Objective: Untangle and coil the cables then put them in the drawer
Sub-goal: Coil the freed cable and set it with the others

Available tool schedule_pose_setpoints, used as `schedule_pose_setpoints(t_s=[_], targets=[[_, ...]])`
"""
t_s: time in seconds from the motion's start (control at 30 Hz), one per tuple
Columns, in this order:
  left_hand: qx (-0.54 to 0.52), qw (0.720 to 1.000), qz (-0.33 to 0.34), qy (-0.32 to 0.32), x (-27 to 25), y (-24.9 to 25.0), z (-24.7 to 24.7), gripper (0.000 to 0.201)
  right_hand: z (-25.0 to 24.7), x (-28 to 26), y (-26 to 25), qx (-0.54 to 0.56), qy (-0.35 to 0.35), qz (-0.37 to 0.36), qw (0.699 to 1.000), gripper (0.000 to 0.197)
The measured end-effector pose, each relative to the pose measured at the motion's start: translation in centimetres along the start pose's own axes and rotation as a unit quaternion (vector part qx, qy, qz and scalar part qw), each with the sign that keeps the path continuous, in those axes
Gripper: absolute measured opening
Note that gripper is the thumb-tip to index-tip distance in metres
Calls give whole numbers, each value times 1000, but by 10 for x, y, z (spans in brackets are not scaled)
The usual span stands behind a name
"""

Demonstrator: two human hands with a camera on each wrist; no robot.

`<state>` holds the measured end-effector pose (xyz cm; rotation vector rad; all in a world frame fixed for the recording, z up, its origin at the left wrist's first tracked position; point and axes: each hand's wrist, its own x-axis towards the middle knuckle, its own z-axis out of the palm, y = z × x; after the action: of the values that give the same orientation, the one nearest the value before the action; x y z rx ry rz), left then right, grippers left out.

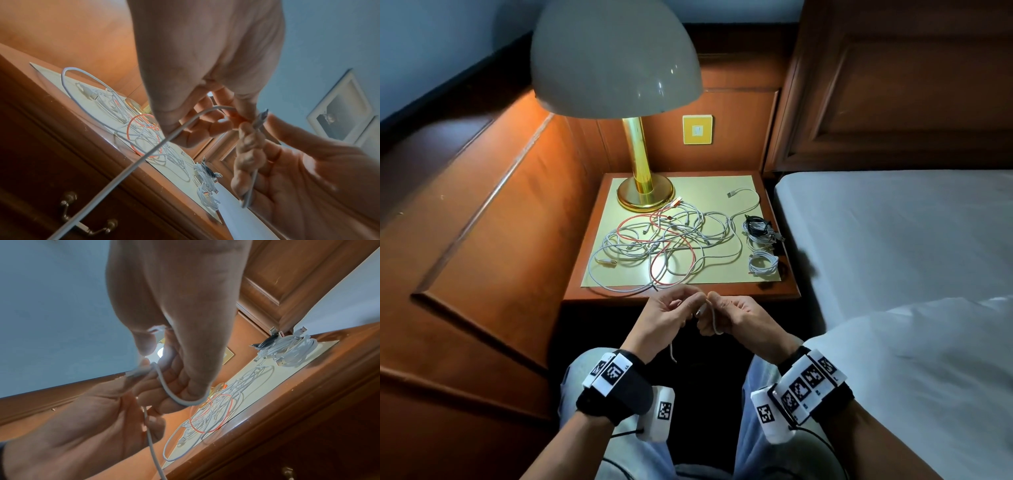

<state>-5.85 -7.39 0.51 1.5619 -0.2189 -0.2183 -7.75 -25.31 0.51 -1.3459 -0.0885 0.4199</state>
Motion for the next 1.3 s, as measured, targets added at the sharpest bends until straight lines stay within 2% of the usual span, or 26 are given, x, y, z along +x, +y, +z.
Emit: schedule_pose_setpoints(t_s=[0.1,0.17,0.27,0.37,0.43,0.5,0.57,0.67,0.8,0.87,0.93,1.0,1.13,1.23,1.3], targets=[[22,999,25,-1,-1,2,0,11,0,4,5,-8,36,-15,999,46],[34,999,38,6,-4,0,-3,9,0,6,8,-14,34,-32,999,48],[52,998,43,19,-9,1,-4,18,-2,6,5,47,39,-26,998,36],[86,994,67,31,-11,3,-2,5,-4,7,-1,62,31,-13,997,27],[121,989,80,27,-14,3,-2,9,-6,10,-4,51,63,-7,997,24],[167,980,104,10,-19,5,-1,9,-13,14,-6,84,113,9,990,25],[190,975,118,6,-25,6,1,7,-21,15,-11,126,110,17,986,22],[175,983,56,25,-23,2,-5,7,-25,7,-22,102,71,30,992,17],[138,989,-42,-24,-18,-5,-11,15,-22,-2,-29,69,44,11,997,17],[135,989,-55,-30,-13,-5,-10,33,-17,-3,-29,76,27,8,997,18],[158,986,-40,-27,-6,-2,-8,53,-12,-5,-28,81,-4,9,997,18],[128,991,-19,-17,2,3,-5,57,-8,-7,-28,78,-40,9,996,20],[-16,1000,-16,-19,5,11,3,27,-1,-6,-28,104,-83,5,991,22],[-177,983,-43,-34,2,16,14,23,2,-4,-27,140,-108,1,984,24],[-206,977,-36,-36,3,11,19,12,3,-2,-25,154,-117,1,981,23]])
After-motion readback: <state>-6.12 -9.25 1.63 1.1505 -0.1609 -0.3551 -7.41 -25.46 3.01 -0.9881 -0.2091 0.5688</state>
